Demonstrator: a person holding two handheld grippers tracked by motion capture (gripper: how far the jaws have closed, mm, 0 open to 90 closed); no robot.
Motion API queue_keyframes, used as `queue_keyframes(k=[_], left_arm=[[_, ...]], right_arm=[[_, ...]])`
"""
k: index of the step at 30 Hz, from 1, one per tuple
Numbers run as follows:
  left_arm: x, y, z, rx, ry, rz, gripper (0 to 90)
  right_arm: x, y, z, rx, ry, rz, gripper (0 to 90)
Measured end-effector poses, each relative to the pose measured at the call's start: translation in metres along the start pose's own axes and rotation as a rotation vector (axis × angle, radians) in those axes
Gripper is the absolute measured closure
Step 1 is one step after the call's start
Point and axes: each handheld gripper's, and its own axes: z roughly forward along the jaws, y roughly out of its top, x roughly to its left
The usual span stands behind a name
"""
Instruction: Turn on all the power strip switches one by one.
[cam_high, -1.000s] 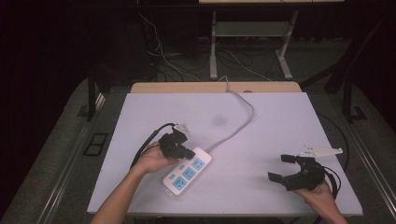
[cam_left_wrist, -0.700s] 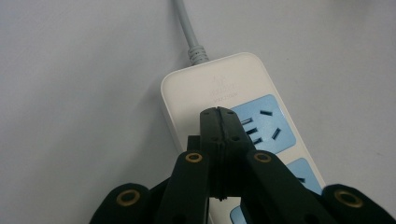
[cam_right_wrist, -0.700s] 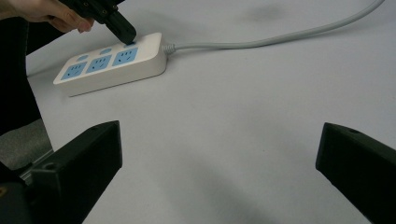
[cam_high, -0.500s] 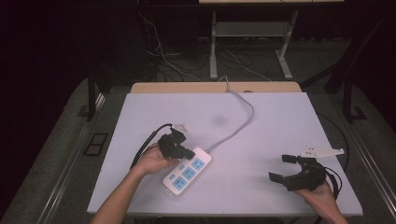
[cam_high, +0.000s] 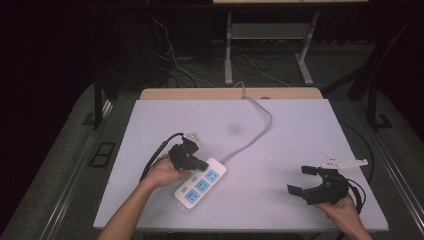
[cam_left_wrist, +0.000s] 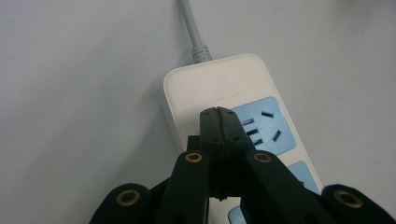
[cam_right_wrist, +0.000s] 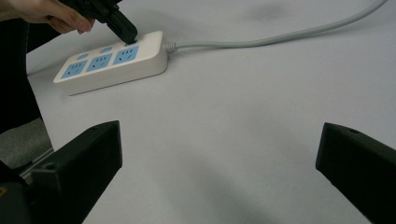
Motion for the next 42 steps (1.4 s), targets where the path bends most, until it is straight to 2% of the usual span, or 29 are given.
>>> queue_keyframes(k=[5,9,15,18,27,35,39,42], left_arm=[[0.001,-0.001,0.0,-0.005,-0.006,-0.008,89.4],[0.0,0.0,-0.001,-0.01,0.001,0.0,89.3],[-0.002,0.0,-0.004,0.013,0.021,0.018,89.2],[-0.003,-0.001,-0.006,0.003,0.023,0.019,89.2],[-0.002,0.002,-0.03,-0.097,0.054,0.012,88.9],[-0.001,-0.002,-0.052,-0.178,0.084,-0.005,84.3],[-0.001,-0.006,-0.063,-0.223,0.092,-0.027,74.6],[0.0,-0.009,-0.071,-0.256,0.125,-0.061,60.8]], right_arm=[[0.0,0.0,0.0,-0.001,0.0,0.001,0.3],[0.0,0.0,0.0,-0.001,-0.001,0.003,0.3],[0.0,0.0,0.0,-0.002,0.0,0.003,0.3],[0.0,0.0,0.0,-0.002,0.0,0.003,0.3],[0.0,0.0,0.001,0.001,0.002,0.002,0.3],[0.001,0.0,0.001,0.001,0.004,0.004,0.3],[0.002,0.0,0.002,0.0,0.007,0.002,0.3],[0.002,0.0,0.002,0.001,0.007,0.001,0.3]])
